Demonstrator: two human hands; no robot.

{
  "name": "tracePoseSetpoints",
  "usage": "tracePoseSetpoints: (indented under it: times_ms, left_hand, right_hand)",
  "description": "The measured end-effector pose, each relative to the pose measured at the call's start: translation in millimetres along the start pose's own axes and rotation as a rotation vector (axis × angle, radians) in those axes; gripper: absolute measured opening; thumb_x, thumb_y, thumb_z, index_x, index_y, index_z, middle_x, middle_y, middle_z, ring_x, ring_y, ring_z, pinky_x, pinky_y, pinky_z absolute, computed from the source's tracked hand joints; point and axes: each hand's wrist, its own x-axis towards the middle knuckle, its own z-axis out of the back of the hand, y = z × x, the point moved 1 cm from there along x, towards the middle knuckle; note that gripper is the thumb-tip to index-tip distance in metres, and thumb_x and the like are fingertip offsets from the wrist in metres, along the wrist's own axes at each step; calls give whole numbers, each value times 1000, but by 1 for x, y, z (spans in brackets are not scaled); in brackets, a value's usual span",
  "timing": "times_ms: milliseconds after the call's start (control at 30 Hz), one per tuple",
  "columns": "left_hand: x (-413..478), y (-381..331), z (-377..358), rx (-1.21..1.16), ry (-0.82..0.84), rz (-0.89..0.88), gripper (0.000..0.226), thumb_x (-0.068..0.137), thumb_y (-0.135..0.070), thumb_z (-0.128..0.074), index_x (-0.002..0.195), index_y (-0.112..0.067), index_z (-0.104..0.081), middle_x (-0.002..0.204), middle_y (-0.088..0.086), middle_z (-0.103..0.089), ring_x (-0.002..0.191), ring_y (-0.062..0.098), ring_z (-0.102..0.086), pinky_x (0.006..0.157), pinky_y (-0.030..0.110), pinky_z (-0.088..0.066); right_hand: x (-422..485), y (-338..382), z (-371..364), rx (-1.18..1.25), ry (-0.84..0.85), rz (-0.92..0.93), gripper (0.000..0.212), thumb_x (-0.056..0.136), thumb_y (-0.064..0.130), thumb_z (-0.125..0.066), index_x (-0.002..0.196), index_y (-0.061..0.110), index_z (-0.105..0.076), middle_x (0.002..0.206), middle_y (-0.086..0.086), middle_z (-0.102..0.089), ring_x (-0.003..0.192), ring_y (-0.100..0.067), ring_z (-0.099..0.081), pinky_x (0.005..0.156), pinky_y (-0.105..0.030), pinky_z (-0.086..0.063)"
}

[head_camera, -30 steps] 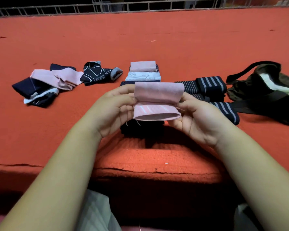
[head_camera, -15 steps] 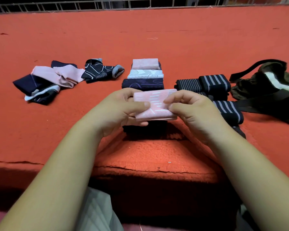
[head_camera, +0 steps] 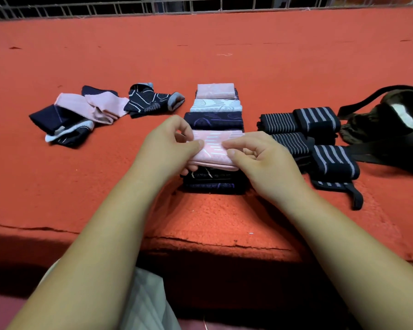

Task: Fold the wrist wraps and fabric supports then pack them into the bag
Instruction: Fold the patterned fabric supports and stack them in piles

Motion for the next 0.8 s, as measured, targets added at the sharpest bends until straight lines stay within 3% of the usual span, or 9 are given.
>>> tracePoseSetpoints:
  times_ms: [200,367,500,633,700,800]
  left_hand:
    - [2,14,0,169,97,43,15,87,-21,-80,86,-18,-65,62,-1,-60,46,20,-57,53,29,-44]
    - [1,19,-3,237,114,33,15,87,-28,-80,86,-20,-67,65,-7,-59,52,14,-51,58,30,-43]
    - [2,23,-1,126,120,97,14,89,-27,-79,86,-17,-70,54,-11,-55,49,20,-53,58,38,-58]
    - [1,24,13,-38,100,121,9,92,-24,-71,92,-18,-78,76,-3,-68,61,15,-56,61,34,-50]
    - [4,25,24,-64,70,142,12,93,-25,-69,96,-20,-80,81,-4,-70,64,15,-53,59,28,-42]
    - [10,29,43,-149,20,201,15,96,-22,-67,101,-13,-79,85,-1,-71,63,15,-55,52,25,-42]
  right_hand:
    - [-4,-4,-11,-119,5,-12,20,98,19,-68,101,32,-83,117,5,-57,100,-6,-63,101,-32,-53]
    - [-4,-6,-14,-215,7,5,20,100,18,-66,104,24,-84,114,4,-54,106,-6,-57,102,-27,-47]
    - [-5,-3,-12,-229,32,-19,19,102,26,-66,105,26,-84,114,3,-52,108,-6,-55,103,-22,-41]
    - [-3,8,-12,-270,-7,20,19,101,26,-65,104,30,-83,107,4,-52,104,-14,-57,97,-28,-42]
    - [1,19,-14,-247,-40,34,16,100,28,-66,101,30,-82,105,4,-53,103,-17,-58,96,-33,-46]
    - [12,41,-26,-247,-48,71,14,99,29,-65,96,28,-78,103,4,-56,103,-20,-59,95,-37,-47]
